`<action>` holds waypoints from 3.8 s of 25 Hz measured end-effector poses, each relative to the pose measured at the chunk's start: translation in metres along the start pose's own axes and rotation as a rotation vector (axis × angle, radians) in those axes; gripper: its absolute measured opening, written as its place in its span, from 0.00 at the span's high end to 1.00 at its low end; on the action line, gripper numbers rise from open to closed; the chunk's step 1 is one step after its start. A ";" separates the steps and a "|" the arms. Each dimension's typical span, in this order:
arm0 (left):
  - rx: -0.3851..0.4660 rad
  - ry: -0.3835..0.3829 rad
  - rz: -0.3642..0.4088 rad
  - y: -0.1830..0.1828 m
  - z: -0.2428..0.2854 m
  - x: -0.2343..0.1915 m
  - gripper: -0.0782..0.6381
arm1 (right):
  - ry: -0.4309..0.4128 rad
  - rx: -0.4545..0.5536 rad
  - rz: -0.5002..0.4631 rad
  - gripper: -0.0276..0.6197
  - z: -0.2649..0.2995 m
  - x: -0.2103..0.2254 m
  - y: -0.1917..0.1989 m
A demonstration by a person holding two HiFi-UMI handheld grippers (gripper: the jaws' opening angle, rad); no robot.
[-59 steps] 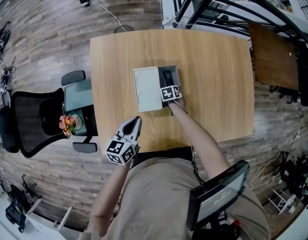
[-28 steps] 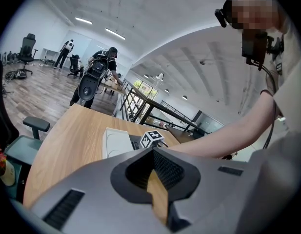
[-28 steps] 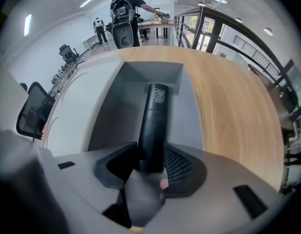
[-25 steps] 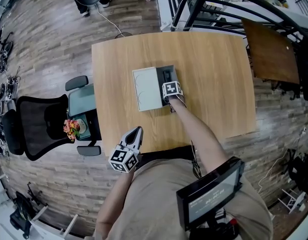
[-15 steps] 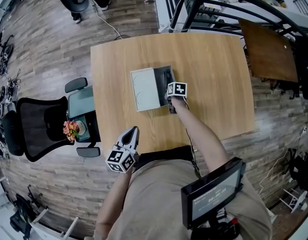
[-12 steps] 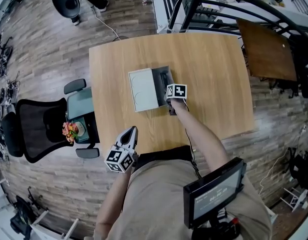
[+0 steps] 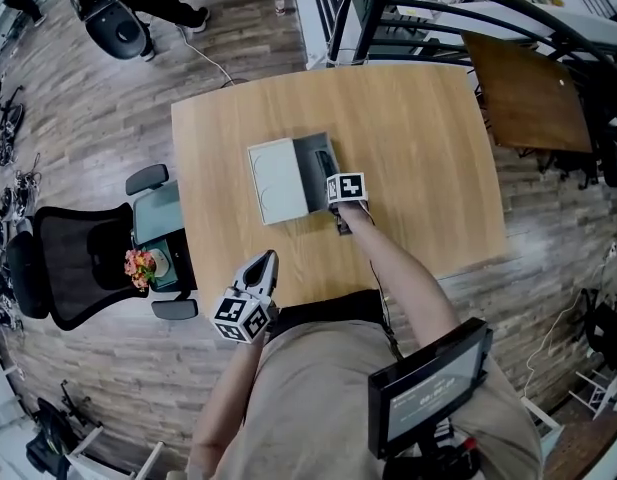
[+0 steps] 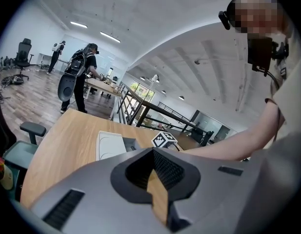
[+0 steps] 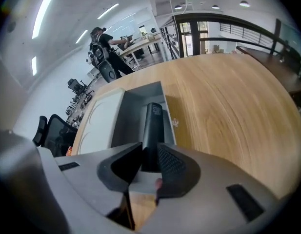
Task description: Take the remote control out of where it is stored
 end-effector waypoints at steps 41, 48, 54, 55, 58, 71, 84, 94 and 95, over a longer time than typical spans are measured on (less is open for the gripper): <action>0.026 -0.084 -0.039 0.033 -0.038 -0.002 0.90 | 0.114 -0.259 -0.467 0.80 0.057 -0.023 -0.001; 0.019 -0.111 -0.033 0.036 -0.047 -0.002 0.90 | 0.143 -0.247 -0.455 0.56 0.074 -0.023 -0.004; 0.021 -0.136 -0.039 0.038 -0.053 -0.010 0.90 | 0.141 -0.237 -0.437 0.69 0.071 -0.018 -0.008; 0.021 -0.136 -0.038 0.037 -0.053 -0.010 0.90 | 0.131 -0.220 -0.417 0.69 0.069 -0.020 -0.009; 0.020 -0.124 -0.034 0.033 -0.049 -0.008 0.90 | 0.099 -0.158 -0.326 0.70 0.058 -0.022 -0.013; 0.001 -0.057 -0.017 0.022 -0.009 0.002 0.90 | -0.068 0.132 -0.120 0.70 -0.042 -0.029 -0.044; 0.002 0.034 0.040 0.010 0.061 0.071 0.90 | -0.155 0.316 -0.102 0.70 -0.195 0.005 -0.044; -0.011 0.035 0.036 0.028 0.086 0.119 0.90 | -0.211 0.421 -0.078 0.69 -0.295 0.043 -0.032; -0.014 0.035 0.041 0.029 0.089 0.122 0.90 | -0.215 0.432 -0.077 0.69 -0.302 0.048 -0.030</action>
Point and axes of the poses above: the fingertips, and each gripper's own axes: z forward along the fingers, x to its right, y out of its underside, the point moved 3 cm from there along -z, backward along the fingers, and after that the axes turned 13 degrees about -z, right-handed, at the moved point
